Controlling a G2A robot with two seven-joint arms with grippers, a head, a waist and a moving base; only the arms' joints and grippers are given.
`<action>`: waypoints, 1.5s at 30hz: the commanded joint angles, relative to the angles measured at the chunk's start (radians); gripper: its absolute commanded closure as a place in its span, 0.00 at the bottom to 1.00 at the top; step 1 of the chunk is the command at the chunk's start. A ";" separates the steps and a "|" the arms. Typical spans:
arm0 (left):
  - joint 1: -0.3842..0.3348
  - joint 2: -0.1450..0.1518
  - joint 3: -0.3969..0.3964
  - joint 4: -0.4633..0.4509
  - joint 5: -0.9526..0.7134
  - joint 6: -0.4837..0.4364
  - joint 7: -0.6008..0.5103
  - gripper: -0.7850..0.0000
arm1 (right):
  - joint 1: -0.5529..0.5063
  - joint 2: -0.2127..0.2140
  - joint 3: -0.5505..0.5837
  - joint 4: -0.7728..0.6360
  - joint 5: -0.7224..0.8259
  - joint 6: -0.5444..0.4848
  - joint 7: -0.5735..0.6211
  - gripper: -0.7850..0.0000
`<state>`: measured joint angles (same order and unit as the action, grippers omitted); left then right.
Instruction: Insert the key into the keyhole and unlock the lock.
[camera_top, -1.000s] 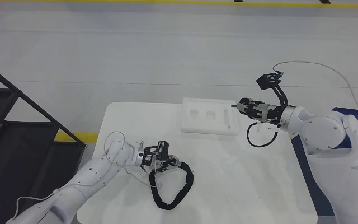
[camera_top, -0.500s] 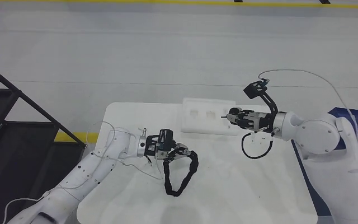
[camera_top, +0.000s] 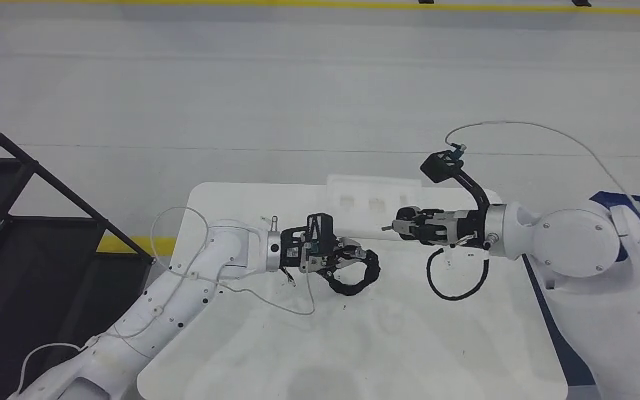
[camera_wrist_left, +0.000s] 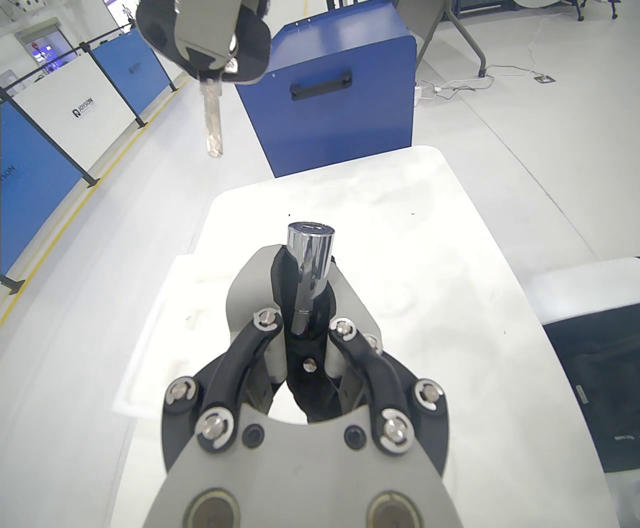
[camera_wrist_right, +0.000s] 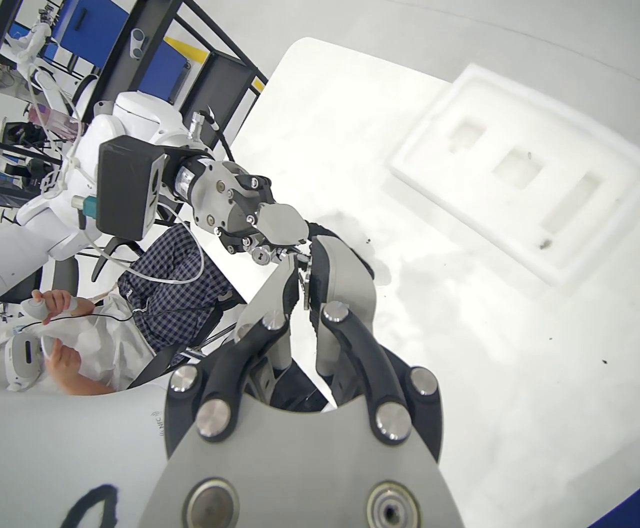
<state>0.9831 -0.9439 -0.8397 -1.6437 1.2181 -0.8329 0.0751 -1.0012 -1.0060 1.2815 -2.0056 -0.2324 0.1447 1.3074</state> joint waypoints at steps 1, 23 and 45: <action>0.003 -0.004 -0.001 0.001 -0.002 0.026 0.024 1.00 | -0.004 -0.001 0.004 -0.005 0.057 0.007 0.002 1.00; 0.023 -0.009 -0.001 0.000 -0.015 0.060 0.049 1.00 | -0.015 0.002 -0.007 -0.019 0.040 0.038 -0.001 1.00; 0.076 -0.058 0.047 0.036 0.178 0.304 0.248 1.00 | 0.049 0.016 -0.078 -0.107 0.000 0.301 0.065 1.00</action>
<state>1.0570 -1.0009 -0.7915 -1.6074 1.3953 -0.5377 0.3200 -0.9531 -0.9901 1.2059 -2.1129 -0.2303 0.4374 1.3750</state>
